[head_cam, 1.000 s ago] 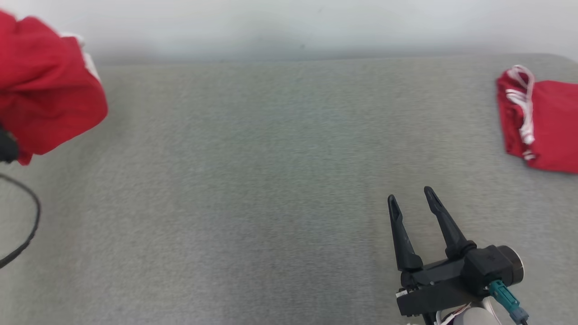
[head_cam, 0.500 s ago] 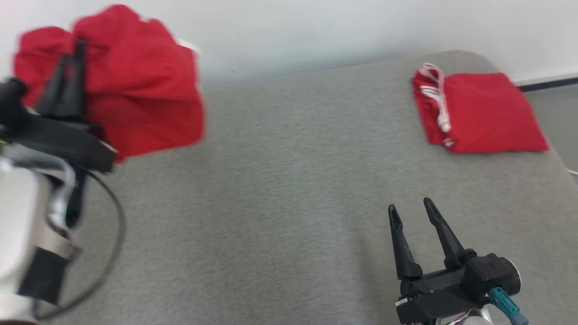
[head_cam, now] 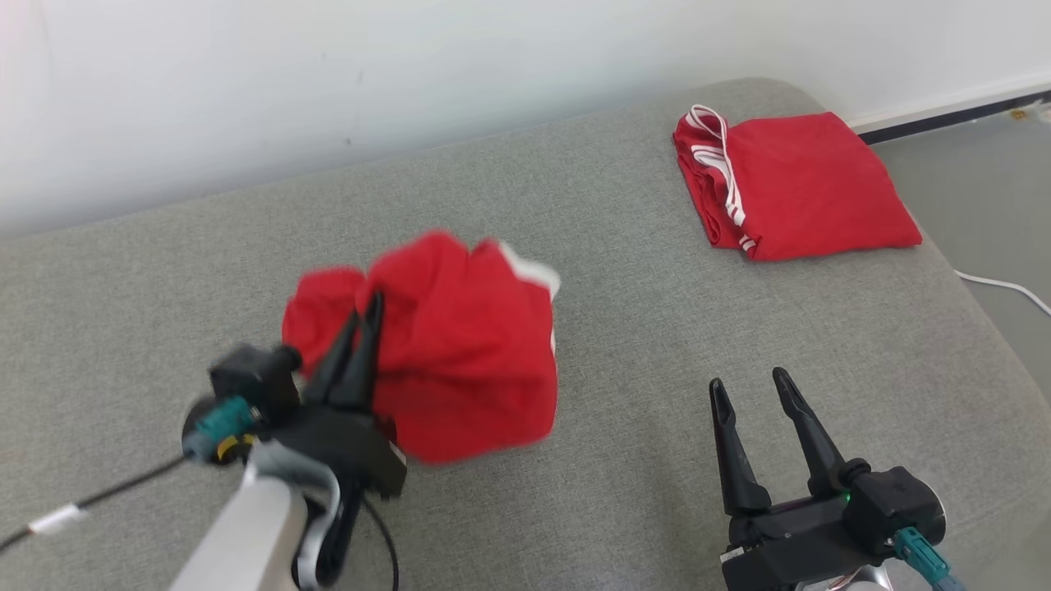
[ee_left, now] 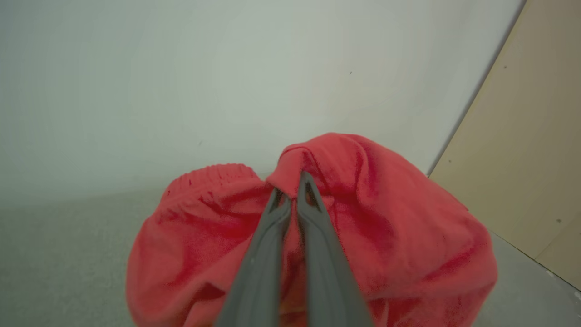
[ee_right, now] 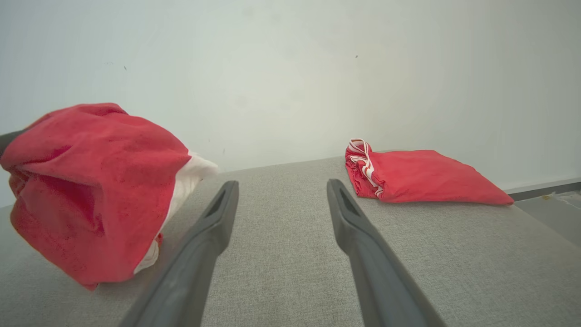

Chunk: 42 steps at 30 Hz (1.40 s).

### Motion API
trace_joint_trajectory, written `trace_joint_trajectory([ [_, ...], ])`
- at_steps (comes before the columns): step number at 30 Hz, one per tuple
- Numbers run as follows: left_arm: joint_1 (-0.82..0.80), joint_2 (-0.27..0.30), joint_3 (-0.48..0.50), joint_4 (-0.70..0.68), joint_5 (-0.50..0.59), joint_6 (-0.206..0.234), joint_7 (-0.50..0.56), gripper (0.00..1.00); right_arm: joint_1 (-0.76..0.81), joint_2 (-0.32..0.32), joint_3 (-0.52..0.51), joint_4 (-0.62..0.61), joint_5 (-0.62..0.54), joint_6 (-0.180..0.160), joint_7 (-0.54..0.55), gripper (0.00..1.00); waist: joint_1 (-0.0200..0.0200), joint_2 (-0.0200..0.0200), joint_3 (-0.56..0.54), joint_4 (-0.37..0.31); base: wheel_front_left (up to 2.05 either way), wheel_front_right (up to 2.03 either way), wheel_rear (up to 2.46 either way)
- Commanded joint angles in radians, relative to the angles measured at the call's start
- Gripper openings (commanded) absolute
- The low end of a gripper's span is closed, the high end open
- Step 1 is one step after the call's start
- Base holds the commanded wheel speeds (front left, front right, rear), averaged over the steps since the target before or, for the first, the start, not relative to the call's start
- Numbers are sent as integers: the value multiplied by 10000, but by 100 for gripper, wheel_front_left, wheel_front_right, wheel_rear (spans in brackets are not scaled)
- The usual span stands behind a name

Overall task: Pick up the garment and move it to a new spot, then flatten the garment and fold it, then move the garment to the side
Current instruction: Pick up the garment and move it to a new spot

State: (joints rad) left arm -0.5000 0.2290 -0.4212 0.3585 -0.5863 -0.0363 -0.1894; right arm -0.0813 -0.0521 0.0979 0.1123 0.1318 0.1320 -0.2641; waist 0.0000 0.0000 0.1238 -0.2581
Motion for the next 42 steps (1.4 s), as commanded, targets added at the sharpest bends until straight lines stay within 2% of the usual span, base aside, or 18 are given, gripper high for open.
trace_joint_trajectory([
  [1, 241, -6, -96, 260, 76, -39, -111, 0, 13, 30, 32, 8, 101, -26, 3, 100, 0, 0, 27, -35, 0, 0, 0],
  [7, 704, -423, -549, 1957, 134, -332, -411, 0, -152, 31, 93, 104, 206, -26, 1, 100, 0, 0, 51, -4, 0, 0, 0],
  [8, 666, -467, -653, 2162, 245, -384, -495, 29, -168, 31, 117, 132, 220, -25, 3, 100, 0, 0, 43, 20, 0, 0, 0],
  [9, 599, -544, -729, 2350, 273, -431, -536, 79, -178, 31, 122, 152, 216, -26, 1, 100, 0, 0, 25, 55, 0, 0, 0],
  [10, 553, -636, -782, 2493, 319, -466, -598, 100, -173, 31, 121, 169, 213, -26, 1, 100, 0, 0, 0, 98, 0, 0, 0],
  [15, 450, -736, -558, 2311, 605, -542, -756, 100, -1, 30, 15, 193, 201, -26, 1, 100, 0, 0, -239, 395, 0, 0, 0],
  [24, 1731, -345, 1136, 168, 1643, 34, -760, 100, 298, 25, -222, 157, 94, -26, 3, 100, 0, 0, -746, 1102, 0, 0, 0],
  [33, 3311, -22, 2819, -1273, 2788, 327, -762, 100, 400, 27, -389, 159, 99, -25, 2, 100, 0, 0, -1030, 1594, 0, 0, 0],
  [37, 4100, -40, 3470, -1846, 3359, 251, -762, 100, 461, 27, -457, 184, 122, -26, 2, 100, 0, 0, -1128, 1796, 0, 0, 0],
  [39, 4454, -239, 3850, -2104, 3416, 192, -763, 100, 511, 24, -512, 192, 141, -25, 3, 100, 0, 0, -1154, 1910, 0, 0, 0],
  [42, 5000, -454, 4465, -2208, 3822, -94, -763, 100, 588, 24, -598, 225, 171, -26, 2, 100, 0, 0, -1167, 2099, 0, 0, 0],
])
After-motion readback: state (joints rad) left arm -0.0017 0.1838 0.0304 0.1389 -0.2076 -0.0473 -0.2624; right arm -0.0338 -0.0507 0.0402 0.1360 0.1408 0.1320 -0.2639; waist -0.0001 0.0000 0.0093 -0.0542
